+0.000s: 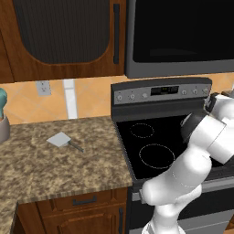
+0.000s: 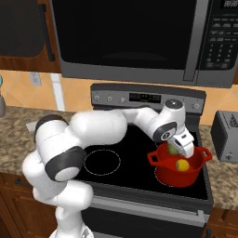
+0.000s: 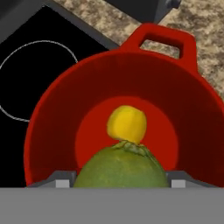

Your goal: Put the lime and lemon in the pot. Retrieve the spatula and lightly stir the vegetables in the pot.

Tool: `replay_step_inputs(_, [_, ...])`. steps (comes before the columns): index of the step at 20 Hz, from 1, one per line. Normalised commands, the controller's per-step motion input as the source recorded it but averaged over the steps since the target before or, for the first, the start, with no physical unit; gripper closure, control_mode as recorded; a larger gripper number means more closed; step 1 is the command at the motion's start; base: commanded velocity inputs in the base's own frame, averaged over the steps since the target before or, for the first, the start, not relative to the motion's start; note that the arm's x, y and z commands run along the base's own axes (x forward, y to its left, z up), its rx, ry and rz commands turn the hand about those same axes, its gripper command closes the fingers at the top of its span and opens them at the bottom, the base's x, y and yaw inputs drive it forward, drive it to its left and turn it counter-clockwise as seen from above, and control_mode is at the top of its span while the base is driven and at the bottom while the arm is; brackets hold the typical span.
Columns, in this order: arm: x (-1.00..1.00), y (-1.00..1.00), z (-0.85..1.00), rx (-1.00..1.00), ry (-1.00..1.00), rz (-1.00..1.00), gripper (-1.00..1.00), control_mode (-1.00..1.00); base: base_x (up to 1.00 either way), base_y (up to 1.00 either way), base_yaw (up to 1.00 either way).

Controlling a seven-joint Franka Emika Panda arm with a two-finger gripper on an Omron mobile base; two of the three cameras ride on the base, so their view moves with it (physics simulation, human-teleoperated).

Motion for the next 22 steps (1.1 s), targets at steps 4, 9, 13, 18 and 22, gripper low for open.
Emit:
replay_step_inputs(4, [0.26, -0.33, -0.58, 0.0, 0.0, 0.0, 1.0, -1.0, 0.0, 0.0, 0.0])
replay_step_inputs(9, [0.36, -0.12, -0.49, 0.0, 0.0, 0.02, 1.0, -1.0, 0.0, 0.0, 0.0])
replay_step_inputs(13, [0.18, -0.02, -0.29, 0.03, 0.0, 0.05, -1.0, -1.0, 0.0, 0.0, 0.0])
replay_step_inputs(18, [0.0, 0.0, 0.0, 0.02, -0.04, 0.07, -1.0, -1.0, 0.0, 0.0, 0.0])
replay_step_inputs(22, [0.0, 0.23, 0.06, 0.0, -0.04, 0.06, -1.0, -1.0, 0.0, 0.0, 0.0])
